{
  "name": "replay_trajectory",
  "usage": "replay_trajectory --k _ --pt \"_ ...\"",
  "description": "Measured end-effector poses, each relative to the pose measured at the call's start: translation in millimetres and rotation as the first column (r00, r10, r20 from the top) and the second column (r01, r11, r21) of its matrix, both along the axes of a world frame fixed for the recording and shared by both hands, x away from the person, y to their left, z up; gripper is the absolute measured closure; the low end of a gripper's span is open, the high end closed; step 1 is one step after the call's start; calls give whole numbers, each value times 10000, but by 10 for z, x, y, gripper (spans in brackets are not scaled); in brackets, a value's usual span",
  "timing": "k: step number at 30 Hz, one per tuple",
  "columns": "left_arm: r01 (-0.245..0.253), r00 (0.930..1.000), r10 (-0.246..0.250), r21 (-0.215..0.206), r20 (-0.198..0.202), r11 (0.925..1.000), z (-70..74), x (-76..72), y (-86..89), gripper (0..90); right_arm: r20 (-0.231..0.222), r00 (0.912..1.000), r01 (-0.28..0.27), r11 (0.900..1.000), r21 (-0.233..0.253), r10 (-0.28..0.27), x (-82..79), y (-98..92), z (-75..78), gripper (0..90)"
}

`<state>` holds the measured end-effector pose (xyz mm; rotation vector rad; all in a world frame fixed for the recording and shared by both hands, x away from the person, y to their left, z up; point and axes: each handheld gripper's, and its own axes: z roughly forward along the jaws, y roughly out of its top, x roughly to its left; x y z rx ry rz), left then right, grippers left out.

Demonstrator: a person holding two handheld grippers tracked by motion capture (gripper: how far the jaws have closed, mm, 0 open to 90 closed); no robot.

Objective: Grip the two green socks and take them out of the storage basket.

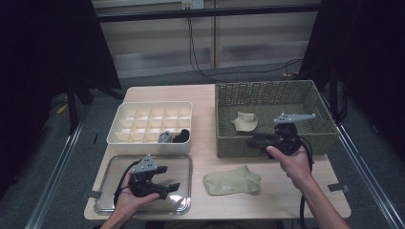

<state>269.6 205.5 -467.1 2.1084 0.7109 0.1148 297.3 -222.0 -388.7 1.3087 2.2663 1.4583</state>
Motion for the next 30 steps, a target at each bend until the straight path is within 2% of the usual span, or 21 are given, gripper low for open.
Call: replay_trajectory --k 6,12,16,24,30 --pt "-208 9998 209 -67 49 9998 11 19 50 168 -46 10000 -2 9998 -215 1 271 30 91 507" --pt "-410 9992 410 -197 -2 9990 15 26 96 168 -312 9995 -61 9977 -676 40 602 74 97 458" --pt "-440 9990 440 -208 13 9988 16 24 104 164 -477 9989 -64 9972 -742 28 828 78 118 449" --pt "-599 9982 600 -177 63 9980 24 29 122 164 -973 9952 -40 9910 -1337 -91 1247 139 36 424" --pt "-563 9984 564 -189 77 9982 24 45 125 164 -1215 9925 -74 9877 -1562 -117 1508 158 -40 479"
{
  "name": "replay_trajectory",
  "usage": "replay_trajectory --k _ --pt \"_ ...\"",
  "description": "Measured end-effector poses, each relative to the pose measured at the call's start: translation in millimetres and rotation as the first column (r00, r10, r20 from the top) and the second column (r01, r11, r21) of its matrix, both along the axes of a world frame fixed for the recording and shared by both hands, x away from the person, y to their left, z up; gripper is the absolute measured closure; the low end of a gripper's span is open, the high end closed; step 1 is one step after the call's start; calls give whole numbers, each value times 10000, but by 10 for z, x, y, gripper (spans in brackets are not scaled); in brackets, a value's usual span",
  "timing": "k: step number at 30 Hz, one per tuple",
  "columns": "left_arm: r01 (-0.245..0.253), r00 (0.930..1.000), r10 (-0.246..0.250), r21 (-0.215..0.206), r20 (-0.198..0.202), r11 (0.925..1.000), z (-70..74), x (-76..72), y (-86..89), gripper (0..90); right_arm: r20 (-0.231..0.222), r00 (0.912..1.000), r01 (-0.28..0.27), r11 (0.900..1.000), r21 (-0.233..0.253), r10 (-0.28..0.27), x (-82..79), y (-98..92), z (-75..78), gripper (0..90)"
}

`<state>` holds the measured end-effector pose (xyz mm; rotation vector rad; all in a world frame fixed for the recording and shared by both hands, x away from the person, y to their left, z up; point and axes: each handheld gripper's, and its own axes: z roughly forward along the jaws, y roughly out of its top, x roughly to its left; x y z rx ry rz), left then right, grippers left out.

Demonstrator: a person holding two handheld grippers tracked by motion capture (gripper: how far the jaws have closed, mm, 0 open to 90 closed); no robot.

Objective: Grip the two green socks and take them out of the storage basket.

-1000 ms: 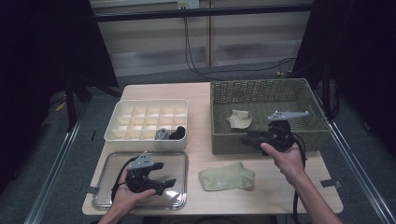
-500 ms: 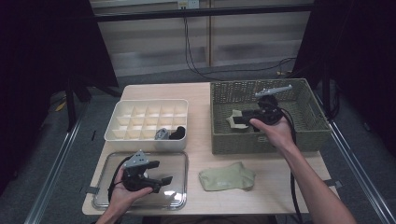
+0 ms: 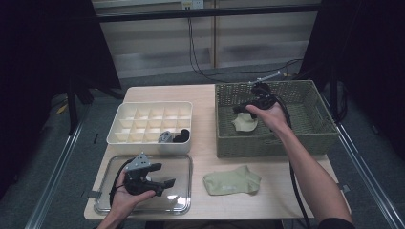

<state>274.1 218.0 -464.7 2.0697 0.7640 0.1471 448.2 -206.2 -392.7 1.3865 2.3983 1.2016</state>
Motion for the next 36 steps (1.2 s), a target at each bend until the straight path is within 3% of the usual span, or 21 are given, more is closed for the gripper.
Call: replay_trajectory --k 10,15,23,31,36 --pt "13 10000 -13 124 -2 9999 -11 28 9 164 -835 9963 118 9967 -800 -185 345 66 -169 552" --pt "-50 9999 49 -67 -148 10000 -20 45 33 164 -1302 9914 27 9952 -977 -154 458 98 -291 560" --pt "-190 9998 190 33 -22 9998 -15 51 51 164 -2145 9765 -168 9856 -1680 -199 515 167 -487 623" --pt "26 10000 -26 118 31 9999 -20 26 22 164 -2429 9697 -247 9792 -2014 -255 523 195 -601 654" --pt "45 10000 -46 154 43 9999 -20 25 17 161 -2673 9631 -404 9657 -2564 -306 543 212 -663 683"
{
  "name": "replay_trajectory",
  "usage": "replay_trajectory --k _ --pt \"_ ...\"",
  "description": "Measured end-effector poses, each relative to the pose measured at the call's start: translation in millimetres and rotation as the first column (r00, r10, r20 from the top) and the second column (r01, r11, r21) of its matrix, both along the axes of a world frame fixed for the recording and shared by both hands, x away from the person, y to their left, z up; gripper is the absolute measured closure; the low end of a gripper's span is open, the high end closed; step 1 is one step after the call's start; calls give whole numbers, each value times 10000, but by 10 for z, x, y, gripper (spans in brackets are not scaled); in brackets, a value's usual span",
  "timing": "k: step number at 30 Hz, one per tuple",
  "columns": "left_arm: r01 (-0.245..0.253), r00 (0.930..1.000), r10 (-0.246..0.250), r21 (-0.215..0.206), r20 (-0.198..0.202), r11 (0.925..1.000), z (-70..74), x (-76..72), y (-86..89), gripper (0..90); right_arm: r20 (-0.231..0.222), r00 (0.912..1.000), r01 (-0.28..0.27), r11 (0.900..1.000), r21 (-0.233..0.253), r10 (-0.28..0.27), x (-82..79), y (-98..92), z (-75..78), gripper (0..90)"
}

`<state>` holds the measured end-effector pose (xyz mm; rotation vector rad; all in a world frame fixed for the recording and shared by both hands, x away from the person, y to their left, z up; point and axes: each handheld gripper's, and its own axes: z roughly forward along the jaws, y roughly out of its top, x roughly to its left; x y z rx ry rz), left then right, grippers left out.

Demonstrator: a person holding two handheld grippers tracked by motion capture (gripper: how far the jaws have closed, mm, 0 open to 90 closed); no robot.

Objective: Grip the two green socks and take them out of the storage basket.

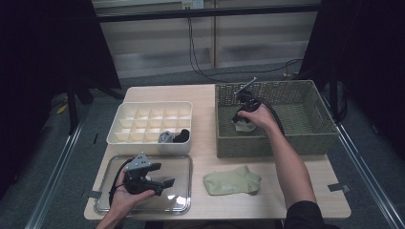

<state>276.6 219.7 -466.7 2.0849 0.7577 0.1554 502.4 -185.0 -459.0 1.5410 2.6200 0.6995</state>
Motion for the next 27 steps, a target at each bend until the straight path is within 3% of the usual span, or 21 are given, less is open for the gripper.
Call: replay_trajectory --k 12,17,20,23,27 --pt "25 10000 -25 52 -2 10000 -1 -4 -19 153 -439 9983 -408 9967 -707 377 -6 82 -74 702" --pt "64 10000 -64 77 -34 9999 -2 -4 -23 150 -602 9967 -588 9946 -855 537 -2 118 -114 624" --pt "64 10000 -64 85 -43 9999 -3 -2 -24 149 -558 9968 -627 9920 -1092 569 -6 144 -118 650" --pt "63 10000 -63 83 -43 9999 -2 -5 -24 148 -480 9972 -642 9884 -1379 581 -10 148 -116 734" --pt "61 10000 -60 78 -39 10000 -3 -6 -22 148 -512 9980 -428 9902 -1333 363 5 116 -113 809"
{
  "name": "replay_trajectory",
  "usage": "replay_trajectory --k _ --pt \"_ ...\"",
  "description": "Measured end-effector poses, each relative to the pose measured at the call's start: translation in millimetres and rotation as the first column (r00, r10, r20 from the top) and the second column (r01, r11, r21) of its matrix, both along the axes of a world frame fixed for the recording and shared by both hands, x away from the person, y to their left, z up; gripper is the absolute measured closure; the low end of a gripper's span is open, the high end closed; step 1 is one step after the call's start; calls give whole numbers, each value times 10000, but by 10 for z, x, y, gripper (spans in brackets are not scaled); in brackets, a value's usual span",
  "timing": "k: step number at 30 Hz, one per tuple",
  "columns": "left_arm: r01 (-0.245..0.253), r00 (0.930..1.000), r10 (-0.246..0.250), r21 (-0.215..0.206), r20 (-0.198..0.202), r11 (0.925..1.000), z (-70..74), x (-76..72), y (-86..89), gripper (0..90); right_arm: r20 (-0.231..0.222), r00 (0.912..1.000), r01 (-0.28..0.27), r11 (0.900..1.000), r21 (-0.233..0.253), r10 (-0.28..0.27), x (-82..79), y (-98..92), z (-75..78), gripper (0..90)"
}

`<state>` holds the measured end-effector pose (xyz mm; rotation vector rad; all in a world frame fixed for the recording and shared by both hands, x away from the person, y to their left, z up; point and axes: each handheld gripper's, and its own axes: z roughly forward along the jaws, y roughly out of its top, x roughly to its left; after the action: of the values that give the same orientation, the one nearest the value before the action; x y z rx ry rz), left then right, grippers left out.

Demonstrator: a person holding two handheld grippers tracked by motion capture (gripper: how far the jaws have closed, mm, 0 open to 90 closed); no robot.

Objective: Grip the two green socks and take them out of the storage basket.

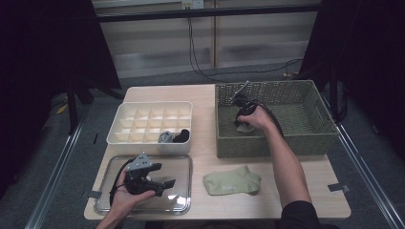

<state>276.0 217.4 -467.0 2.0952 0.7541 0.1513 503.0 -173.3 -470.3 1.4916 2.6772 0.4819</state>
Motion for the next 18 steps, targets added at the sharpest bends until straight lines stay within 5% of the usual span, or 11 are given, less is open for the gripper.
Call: replay_trajectory --k 8,18 --pt "-37 10000 37 17 -25 10000 -5 11 8 146 599 9972 390 9941 1010 -452 5 -114 113 840" --pt "-22 10000 22 78 71 10000 -2 10 6 143 1194 9893 506 9657 2546 -833 -86 -225 291 846"
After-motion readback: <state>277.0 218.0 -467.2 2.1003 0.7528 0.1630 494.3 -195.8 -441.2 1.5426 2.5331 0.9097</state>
